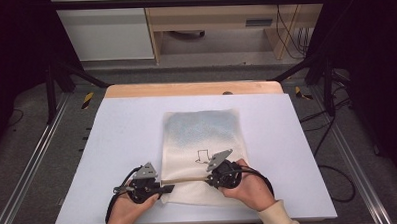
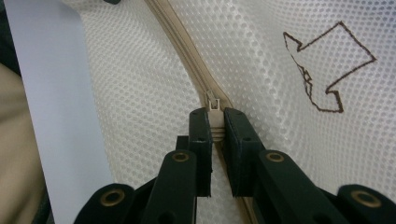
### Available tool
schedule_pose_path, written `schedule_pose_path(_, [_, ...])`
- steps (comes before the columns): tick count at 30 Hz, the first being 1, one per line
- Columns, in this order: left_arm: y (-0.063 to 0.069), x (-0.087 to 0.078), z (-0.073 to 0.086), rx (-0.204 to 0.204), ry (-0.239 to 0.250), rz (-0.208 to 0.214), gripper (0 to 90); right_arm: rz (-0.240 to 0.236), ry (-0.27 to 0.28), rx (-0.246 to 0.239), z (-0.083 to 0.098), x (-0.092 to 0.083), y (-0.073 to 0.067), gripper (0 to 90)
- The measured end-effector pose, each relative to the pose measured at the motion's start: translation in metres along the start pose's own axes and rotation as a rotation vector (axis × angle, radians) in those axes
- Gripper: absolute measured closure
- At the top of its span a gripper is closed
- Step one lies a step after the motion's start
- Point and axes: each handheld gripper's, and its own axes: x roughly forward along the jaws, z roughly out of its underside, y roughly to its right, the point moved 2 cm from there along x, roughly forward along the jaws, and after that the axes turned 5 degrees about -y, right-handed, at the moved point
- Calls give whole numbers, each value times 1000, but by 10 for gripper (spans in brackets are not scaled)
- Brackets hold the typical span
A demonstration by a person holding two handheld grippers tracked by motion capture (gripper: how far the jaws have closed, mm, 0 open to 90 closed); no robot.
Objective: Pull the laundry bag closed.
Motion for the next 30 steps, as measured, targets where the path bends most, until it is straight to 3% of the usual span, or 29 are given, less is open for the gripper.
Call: schedule_pose_path(30, [0,0,0,-2,4,4,854,27,16,69,31,-17,11,822])
